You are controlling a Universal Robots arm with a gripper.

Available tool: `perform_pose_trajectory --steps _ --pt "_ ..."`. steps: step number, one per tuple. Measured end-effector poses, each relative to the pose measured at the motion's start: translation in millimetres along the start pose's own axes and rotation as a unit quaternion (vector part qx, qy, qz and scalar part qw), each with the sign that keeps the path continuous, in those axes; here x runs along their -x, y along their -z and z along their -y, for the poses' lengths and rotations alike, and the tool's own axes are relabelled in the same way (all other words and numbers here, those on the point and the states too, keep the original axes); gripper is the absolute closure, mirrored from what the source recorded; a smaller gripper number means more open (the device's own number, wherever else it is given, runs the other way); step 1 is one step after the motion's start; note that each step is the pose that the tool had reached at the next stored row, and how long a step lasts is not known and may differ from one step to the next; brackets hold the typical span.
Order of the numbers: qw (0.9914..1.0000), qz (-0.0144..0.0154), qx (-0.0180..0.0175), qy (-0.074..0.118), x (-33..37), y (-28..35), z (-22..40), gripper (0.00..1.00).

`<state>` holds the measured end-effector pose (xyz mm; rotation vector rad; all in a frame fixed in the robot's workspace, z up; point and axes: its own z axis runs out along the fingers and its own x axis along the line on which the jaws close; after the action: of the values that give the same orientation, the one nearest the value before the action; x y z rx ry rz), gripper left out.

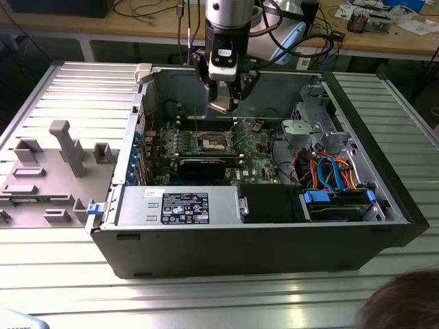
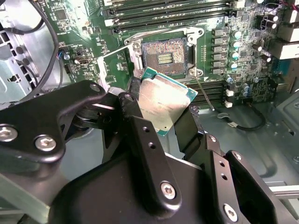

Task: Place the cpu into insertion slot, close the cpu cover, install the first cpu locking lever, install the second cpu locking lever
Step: 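Place the cpu into insertion slot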

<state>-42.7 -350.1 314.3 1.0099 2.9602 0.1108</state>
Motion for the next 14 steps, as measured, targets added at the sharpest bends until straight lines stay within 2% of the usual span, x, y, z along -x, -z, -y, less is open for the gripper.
perform_pose_trajectory --steps 9,14 --pt "0.99976 0.0018 -0.0001 -0.022 0.0 -0.7 0.1 0.45" --pt "0.99918 0.0032 0.0 -0.04 0.0 -1.1 0.1 0.45"
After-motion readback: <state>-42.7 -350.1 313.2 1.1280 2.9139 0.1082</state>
